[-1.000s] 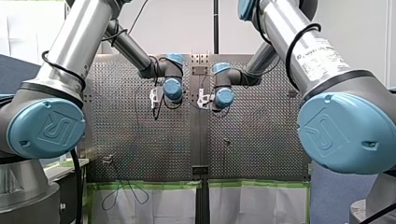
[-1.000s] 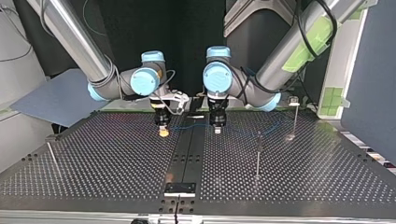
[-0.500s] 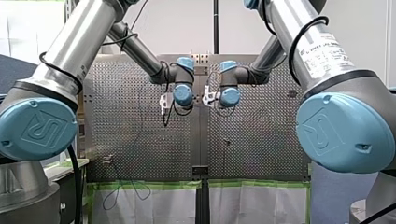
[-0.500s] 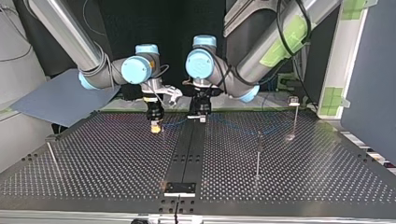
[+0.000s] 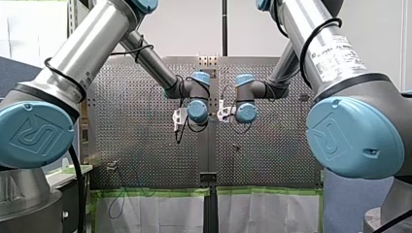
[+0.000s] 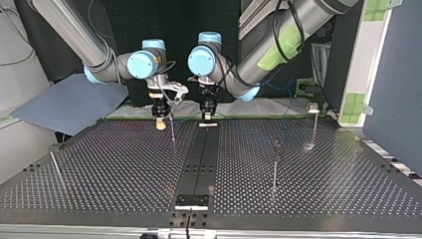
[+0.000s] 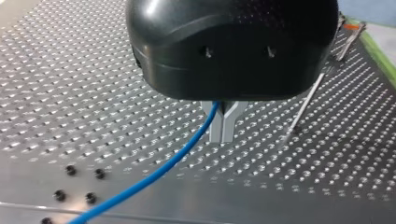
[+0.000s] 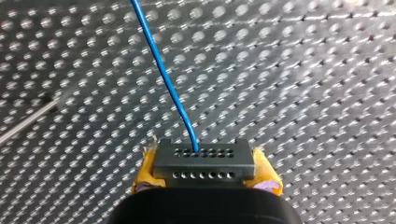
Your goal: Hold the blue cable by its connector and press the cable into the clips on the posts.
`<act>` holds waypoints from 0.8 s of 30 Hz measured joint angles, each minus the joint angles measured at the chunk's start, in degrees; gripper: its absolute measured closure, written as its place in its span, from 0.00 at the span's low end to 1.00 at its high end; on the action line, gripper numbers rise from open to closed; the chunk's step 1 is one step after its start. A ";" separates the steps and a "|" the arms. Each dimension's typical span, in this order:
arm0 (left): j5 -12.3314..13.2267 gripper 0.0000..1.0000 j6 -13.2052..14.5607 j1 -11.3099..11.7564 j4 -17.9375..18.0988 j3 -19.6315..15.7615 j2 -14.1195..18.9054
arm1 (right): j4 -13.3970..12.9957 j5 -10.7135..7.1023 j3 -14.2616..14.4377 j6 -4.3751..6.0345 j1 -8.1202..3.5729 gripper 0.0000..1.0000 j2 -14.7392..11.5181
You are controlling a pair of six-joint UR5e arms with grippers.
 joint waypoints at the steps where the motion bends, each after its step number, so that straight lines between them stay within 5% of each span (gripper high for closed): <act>1: -0.36 1.00 -0.06 -0.22 0.37 0.01 -0.19 | -0.13 -0.03 0.41 -0.01 -0.06 1.00 0.01; 12: -2.25 1.00 -0.36 -2.49 4.93 0.00 -1.57 | -5.16 -1.89 6.22 0.88 -3.57 1.00 1.08; 24: -1.85 1.00 -0.48 -4.02 8.57 -0.01 -6.44 | -10.05 -2.53 12.41 0.51 -5.41 1.00 4.54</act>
